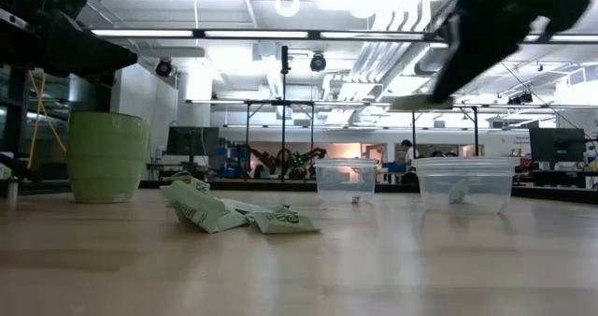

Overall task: Pick and place Stevia / Truvia into bins
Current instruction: Put the stevia packet into the bottom transparent container

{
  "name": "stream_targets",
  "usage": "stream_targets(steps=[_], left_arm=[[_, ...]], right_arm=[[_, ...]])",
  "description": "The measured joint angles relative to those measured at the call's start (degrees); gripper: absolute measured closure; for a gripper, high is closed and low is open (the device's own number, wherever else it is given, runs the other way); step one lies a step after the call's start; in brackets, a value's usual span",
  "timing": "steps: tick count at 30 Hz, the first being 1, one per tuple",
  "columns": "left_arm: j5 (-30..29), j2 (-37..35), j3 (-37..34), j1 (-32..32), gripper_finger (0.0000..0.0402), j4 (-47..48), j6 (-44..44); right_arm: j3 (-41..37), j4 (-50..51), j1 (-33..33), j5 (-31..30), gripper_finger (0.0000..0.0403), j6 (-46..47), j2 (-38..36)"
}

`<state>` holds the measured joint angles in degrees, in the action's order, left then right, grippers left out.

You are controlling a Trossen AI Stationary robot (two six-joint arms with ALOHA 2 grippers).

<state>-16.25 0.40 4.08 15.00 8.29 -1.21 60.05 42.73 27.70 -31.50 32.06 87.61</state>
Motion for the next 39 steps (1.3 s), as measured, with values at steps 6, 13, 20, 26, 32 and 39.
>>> stream_targets(steps=[6,13,20,26,32,39], left_arm=[[0.04,0.01,0.02,0.00,0.0302,0.01,0.02],[0.24,0.01,0.02,0.01,0.0302,-0.02,0.02],[0.23,0.01,0.01,0.01,0.0302,0.00,0.02],[0.21,0.01,0.01,0.00,0.0302,0.00,0.02],[0.17,0.01,0.00,0.00,0.0302,0.01,0.02],[0.15,0.01,0.02,0.00,0.0302,0.00,0.02]], right_arm=[[0.00,6.24,1.82,-0.15,0.0400,6.30,0.65],[0.00,12.10,1.34,0.87,0.0399,13.06,1.22],[0.00,12.27,1.18,-1.41,0.0364,14.41,1.22],[0.00,13.74,1.14,-3.67,0.0317,14.44,1.27],[0.00,3.82,1.14,-8.68,0.0287,12.56,1.27],[0.02,-31.40,1.18,-6.13,0.0285,-8.39,2.64]])
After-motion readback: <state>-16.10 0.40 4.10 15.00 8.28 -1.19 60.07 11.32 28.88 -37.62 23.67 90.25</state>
